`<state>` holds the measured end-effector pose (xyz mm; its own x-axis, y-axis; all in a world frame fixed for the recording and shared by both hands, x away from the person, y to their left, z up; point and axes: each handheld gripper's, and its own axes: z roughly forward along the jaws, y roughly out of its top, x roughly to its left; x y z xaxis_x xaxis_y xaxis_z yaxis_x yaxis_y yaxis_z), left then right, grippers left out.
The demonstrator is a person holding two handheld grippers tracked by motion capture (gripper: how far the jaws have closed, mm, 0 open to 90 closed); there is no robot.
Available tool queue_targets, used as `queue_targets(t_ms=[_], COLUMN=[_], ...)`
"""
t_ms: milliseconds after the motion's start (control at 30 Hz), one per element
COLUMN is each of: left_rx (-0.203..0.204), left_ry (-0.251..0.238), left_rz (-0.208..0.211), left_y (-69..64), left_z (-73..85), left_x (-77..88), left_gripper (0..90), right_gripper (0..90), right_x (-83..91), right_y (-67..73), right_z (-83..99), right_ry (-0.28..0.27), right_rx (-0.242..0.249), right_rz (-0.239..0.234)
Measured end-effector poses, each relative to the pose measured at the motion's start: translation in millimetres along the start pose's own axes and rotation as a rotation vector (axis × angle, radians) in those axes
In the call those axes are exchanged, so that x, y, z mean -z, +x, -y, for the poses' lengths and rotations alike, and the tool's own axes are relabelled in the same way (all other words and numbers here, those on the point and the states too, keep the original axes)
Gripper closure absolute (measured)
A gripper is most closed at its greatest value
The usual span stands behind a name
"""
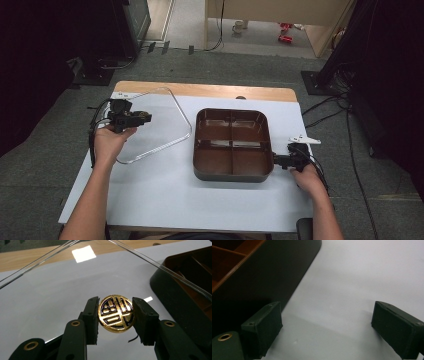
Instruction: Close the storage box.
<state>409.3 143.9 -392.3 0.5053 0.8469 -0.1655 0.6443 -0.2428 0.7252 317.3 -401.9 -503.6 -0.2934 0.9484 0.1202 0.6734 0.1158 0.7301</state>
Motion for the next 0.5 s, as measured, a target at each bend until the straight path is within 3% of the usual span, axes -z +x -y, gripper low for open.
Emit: queue_targets(t_ms=[500], left_rx=[-0.112], left_ry=[-0.032], left_rz=[0.082], left_y=[-52.5], left_z=[-24.1], left_x=[2.1], left_gripper=[59.6], right_gripper=[9.1], right_x=[0.1], right_y=[0.0], right_z=[0.1], right_ry=[0.000], right_rx=[0.002], right_rz=[0.000])
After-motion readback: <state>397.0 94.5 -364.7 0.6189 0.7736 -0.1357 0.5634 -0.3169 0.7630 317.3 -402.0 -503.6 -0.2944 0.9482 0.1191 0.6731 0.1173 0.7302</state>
